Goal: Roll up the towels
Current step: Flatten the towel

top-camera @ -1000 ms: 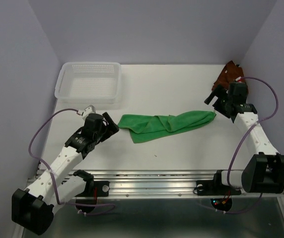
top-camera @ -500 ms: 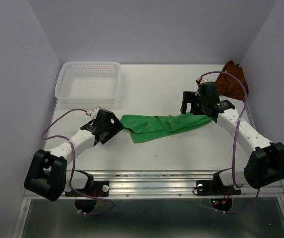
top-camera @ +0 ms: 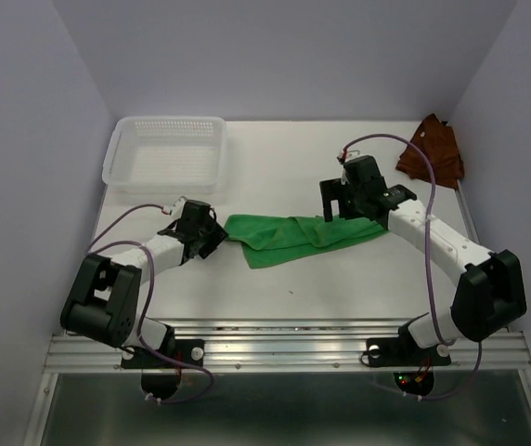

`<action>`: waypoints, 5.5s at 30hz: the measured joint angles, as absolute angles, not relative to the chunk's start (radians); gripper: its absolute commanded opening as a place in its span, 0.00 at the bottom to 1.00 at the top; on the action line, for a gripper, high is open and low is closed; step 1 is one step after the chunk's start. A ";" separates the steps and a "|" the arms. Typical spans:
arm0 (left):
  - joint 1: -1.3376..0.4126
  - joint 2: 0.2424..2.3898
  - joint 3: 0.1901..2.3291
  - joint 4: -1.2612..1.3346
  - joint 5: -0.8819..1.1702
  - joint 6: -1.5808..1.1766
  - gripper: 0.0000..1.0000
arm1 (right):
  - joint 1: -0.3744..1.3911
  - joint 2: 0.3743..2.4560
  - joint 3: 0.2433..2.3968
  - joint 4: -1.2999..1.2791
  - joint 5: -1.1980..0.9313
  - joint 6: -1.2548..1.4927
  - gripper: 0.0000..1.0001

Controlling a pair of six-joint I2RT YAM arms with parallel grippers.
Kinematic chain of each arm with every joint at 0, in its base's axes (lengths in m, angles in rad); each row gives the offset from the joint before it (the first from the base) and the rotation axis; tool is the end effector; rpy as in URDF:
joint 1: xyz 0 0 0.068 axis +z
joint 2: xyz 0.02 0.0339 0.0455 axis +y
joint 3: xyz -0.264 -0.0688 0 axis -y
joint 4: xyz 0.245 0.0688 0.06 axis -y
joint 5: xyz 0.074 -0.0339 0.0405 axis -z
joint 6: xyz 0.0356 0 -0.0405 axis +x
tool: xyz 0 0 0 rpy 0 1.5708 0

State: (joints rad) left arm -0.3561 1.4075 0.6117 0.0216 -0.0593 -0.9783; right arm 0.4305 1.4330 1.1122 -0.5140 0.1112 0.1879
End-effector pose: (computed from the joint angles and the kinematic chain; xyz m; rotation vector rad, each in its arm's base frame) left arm 0.2535 -0.0920 0.1644 -0.7695 2.2944 -0.5737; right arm 0.2821 0.1252 0.2736 -0.2397 2.3925 0.1546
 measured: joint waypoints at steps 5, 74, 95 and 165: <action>-0.356 1.452 0.620 0.065 -0.055 -0.983 0.00 | 0.527 1.463 1.140 -0.514 0.162 0.138 1.00; -0.356 1.401 0.582 0.077 -0.030 -0.953 0.59 | 0.735 1.948 1.472 -0.723 0.579 0.057 0.01; -0.356 1.594 0.694 0.189 0.018 -0.945 0.00 | 0.673 1.617 1.252 -0.568 0.587 0.384 0.01; -0.355 1.628 1.109 -0.017 -0.053 -0.898 0.00 | 0.117 1.275 0.942 -0.315 0.737 0.601 0.01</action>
